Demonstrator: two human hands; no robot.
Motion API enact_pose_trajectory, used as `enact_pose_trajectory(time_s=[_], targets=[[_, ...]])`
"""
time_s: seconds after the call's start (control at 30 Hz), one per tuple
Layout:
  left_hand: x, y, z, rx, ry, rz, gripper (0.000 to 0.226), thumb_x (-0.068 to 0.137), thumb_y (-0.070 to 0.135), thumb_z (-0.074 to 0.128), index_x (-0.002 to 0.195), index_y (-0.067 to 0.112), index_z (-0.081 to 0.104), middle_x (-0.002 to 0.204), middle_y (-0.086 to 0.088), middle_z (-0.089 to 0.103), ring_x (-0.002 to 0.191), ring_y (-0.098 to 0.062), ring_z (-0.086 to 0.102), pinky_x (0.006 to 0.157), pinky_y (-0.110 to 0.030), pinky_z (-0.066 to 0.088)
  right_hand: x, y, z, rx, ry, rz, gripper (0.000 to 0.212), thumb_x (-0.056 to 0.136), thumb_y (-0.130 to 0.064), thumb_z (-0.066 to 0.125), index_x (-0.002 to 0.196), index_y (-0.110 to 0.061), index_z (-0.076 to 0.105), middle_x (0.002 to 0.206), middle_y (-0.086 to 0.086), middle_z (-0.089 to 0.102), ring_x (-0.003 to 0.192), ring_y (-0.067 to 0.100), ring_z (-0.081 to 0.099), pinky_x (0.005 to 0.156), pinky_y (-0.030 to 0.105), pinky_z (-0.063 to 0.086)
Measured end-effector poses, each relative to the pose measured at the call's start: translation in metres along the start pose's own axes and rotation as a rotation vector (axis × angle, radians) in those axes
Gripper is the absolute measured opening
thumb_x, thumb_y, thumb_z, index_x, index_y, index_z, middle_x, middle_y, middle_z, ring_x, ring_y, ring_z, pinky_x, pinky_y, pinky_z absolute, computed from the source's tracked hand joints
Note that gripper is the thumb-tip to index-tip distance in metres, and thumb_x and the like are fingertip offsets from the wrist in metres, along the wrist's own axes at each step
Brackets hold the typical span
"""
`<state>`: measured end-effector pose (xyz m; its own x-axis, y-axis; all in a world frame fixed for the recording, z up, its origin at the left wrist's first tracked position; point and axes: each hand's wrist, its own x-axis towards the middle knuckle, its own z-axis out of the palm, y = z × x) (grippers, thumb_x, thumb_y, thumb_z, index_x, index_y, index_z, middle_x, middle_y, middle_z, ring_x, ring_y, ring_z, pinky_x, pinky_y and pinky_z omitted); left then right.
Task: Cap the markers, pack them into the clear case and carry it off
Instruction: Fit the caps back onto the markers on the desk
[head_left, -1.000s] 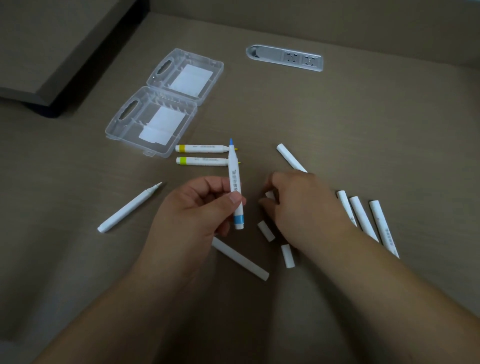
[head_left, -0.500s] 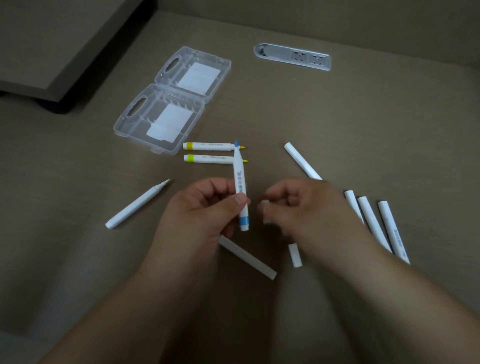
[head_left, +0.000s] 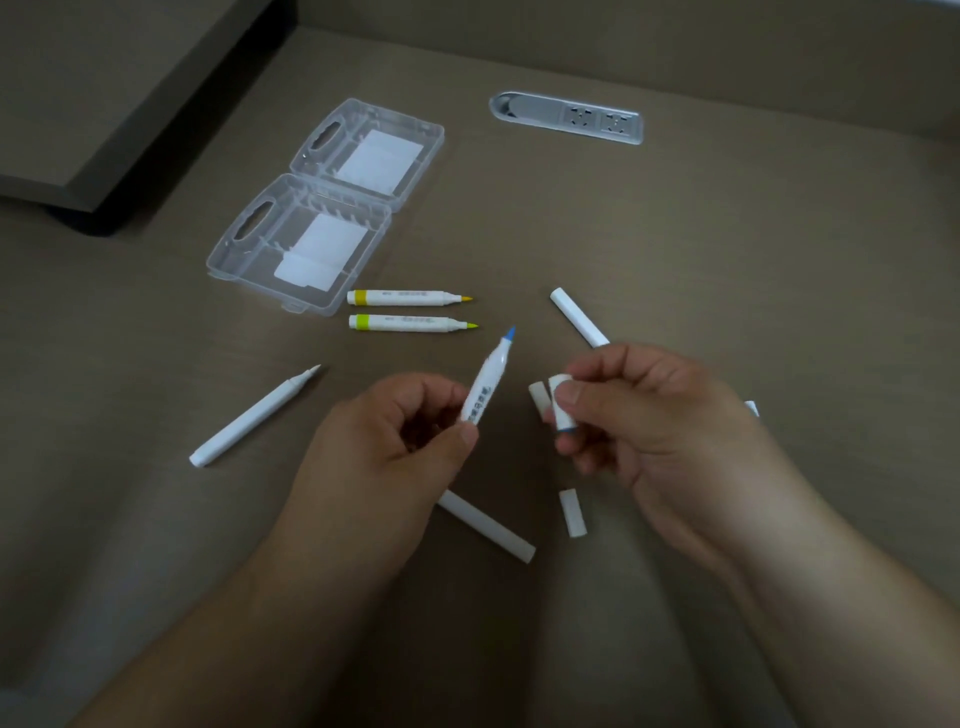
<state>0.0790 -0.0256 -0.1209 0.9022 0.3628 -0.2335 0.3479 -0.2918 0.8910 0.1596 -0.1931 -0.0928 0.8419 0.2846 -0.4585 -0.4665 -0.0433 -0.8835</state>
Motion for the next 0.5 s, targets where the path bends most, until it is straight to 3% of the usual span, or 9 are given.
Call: enact_pose_trajectory(time_s=[0.17,0.27,0.33,0.43,0.5], targets=[[-0.003,0.002,-0.008,0.28,-0.03,0.163,0.022,0.083,0.031,0.062,0.085,0.053,0.058,0.096,0.037,0.053,0.085,0.01,0.053,0.067,-0.001,0.038,-0.001,-0.003,-0.013,-0.183,0.072,-0.221,0.015,0.087,0.001,0.066,0.088,-0.012,0.073,0.06,0.002,0.066,0.051,0.01,0.058,0.053,0.018,0.05],[-0.005,0.003,-0.009,0.332,-0.05,0.213,0.027,0.085,0.028,0.063,0.084,0.054,0.056,0.101,0.036,0.051,0.091,0.009,0.052,0.068,-0.003,0.039,-0.003,-0.004,-0.014,-0.301,0.03,-0.263,0.017,0.086,-0.004,0.067,0.086,-0.019,0.076,0.062,0.003,0.068,0.052,0.009,0.06,0.054,0.018,0.052],[-0.004,0.003,-0.009,0.36,-0.075,0.228,0.025,0.085,0.03,0.062,0.085,0.054,0.057,0.1,0.03,0.054,0.094,0.005,0.052,0.066,-0.01,0.039,-0.003,-0.003,-0.015,-0.407,0.015,-0.277,0.015,0.085,-0.013,0.07,0.084,-0.026,0.077,0.066,0.004,0.07,0.055,0.011,0.062,0.058,0.025,0.054],[-0.005,0.002,-0.009,0.398,-0.098,0.258,0.019,0.082,0.035,0.058,0.087,0.054,0.058,0.091,0.024,0.056,0.093,0.002,0.052,0.068,-0.013,0.037,-0.005,-0.002,-0.016,-0.53,-0.046,-0.283,0.008,0.082,-0.028,0.072,0.086,-0.033,0.078,0.077,0.009,0.073,0.072,0.032,0.067,0.069,0.046,0.056],[-0.005,0.002,-0.009,0.429,-0.115,0.289,0.017,0.081,0.038,0.054,0.09,0.053,0.059,0.086,0.024,0.055,0.093,0.002,0.051,0.069,-0.013,0.036,-0.005,-0.001,-0.016,-0.584,-0.102,-0.28,0.008,0.082,-0.032,0.072,0.087,-0.035,0.077,0.077,0.007,0.073,0.074,0.032,0.067,0.071,0.048,0.055]])
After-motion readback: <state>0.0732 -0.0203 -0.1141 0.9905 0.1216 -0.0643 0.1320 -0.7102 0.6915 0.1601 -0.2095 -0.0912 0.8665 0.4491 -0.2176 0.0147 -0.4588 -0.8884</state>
